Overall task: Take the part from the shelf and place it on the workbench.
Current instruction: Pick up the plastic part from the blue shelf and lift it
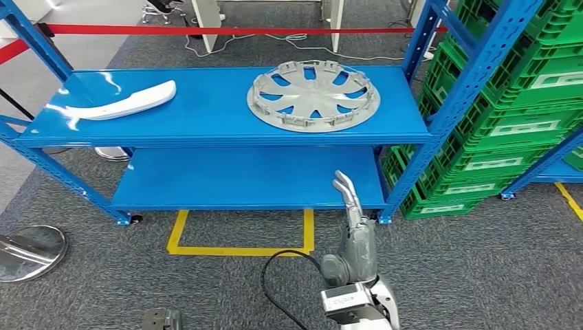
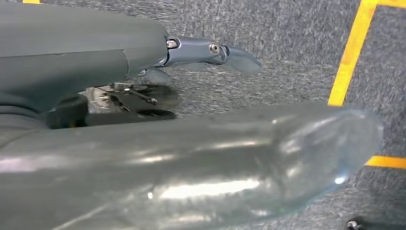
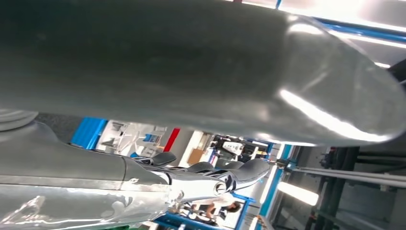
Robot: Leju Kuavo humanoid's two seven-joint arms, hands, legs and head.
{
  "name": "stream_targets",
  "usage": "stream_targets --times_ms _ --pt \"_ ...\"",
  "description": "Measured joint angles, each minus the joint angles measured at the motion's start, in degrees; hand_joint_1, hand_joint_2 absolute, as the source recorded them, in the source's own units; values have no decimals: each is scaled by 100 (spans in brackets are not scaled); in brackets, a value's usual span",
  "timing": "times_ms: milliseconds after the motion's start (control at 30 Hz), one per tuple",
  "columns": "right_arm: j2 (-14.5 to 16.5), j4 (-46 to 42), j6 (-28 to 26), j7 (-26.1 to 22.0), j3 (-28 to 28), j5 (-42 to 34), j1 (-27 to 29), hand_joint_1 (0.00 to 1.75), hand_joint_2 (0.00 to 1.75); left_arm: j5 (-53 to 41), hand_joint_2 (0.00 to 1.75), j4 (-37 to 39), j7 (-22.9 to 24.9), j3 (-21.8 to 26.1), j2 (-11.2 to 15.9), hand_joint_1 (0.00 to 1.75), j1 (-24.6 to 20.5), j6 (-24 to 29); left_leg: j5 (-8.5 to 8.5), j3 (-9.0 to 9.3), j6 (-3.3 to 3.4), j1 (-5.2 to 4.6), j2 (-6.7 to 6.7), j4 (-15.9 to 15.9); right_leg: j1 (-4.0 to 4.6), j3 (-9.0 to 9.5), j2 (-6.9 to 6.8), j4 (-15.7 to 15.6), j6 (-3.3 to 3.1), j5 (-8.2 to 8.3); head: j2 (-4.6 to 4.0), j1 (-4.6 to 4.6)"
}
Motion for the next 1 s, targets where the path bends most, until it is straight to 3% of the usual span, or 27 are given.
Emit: stream_targets --times_ms 67,133,200,300,333,367,400,467,500,567,700,767,833,867,900,933,1000 --pt "-7 23 78 5 9 92 -12 0 0 -73 0 0 99 -24 -1 0 3 -55 53 149 65 -4 -5 -332 28 -14 7 5 67 1 0 8" --pt "-13 50 111 -1 14 153 -19 0 0 -90 0 0 195 -36 3 0 20 -209 60 143 157 -12 -16 -360 20 -23 5 -12 124 8 1 21" --pt "-18 69 142 -22 16 184 -27 0 0 -73 0 0 269 -35 14 0 29 -431 69 146 238 -2 -16 -374 6 -110 0 174 176 -131 1 45" --pt "-23 87 196 -61 17 201 -34 0 0 -4 0 0 334 -30 37 0 44 -817 -9 156 333 -10 -21 -383 3 -638 -5 1264 217 -614 0 86" --pt "-23 98 209 -73 17 202 -33 0 0 20 0 0 350 -26 49 0 57 -924 -41 173 344 -17 -23 -383 3 -812 -5 1583 219 -682 0 87" --pt "-23 109 221 -85 17 204 -33 0 0 36 0 0 366 -22 61 0 69 -999 -66 203 348 -22 -24 -383 3 -895 -5 1708 216 -643 0 90" --pt "-23 119 232 -96 17 205 -32 0 0 46 0 0 386 -19 69 0 78 -1043 -89 247 340 -24 -24 -383 3 -862 -5 1600 207 -497 0 88" --pt "-24 130 250 -114 17 210 -32 0 0 51 0 0 415 -13 77 0 88 -1065 -136 358 303 -22 -25 -383 1 -521 -7 871 178 -63 0 93" --pt "-25 133 256 -120 18 214 -32 0 0 55 0 0 423 -11 79 0 87 -1056 -159 400 272 -30 -29 -374 6 -330 -7 493 161 66 0 95" --pt "-26 140 262 -129 20 220 -30 0 0 64 0 0 426 -8 83 0 87 -982 -178 422 208 -41 -35 -365 22 -142 2 126 125 98 0 92" --pt "-25 146 234 -147 27 250 -22 0 0 95 0 0 502 3 86 0 66 -696 -272 367 86 -34 -21 -272 6 -77 11 37 15 39 1 61" --pt "-25 146 214 -152 31 263 -22 0 0 133 0 0 550 14 88 0 52 -658 -514 68 37 -32 -12 282 -11 -24 -7 7 -40 11 1 37" --pt "-26 146 205 -152 32 274 -21 0 0 149 0 0 590 21 90 0 54 -639 -724 -416 11 -26 -12 1038 -12 4 -11 5 -71 -27 2 27" --pt "-26 146 203 -152 32 284 -21 0 0 151 0 0 607 24 91 0 58 -636 -699 -583 5 -24 -11 1232 -13 25 -4 5 -74 -49 2 26" --pt "-26 146 201 -151 32 294 -20 0 0 151 0 0 619 27 93 0 60 -642 -558 -644 3 -22 -11 1216 -16 56 5 5 -70 -73 2 25" --pt "-26 146 198 -150 32 305 -20 0 0 151 0 0 630 34 96 0 59 -654 -321 -591 5 -19 -9 986 -21 99 13 5 -58 -104 2 27" --pt "-26 146 191 -149 33 321 -20 0 0 151 0 0 641 62 99 0 54 -682 138 -304 4 -13 11 255 -11 173 26 15 -3 -184 2 16"
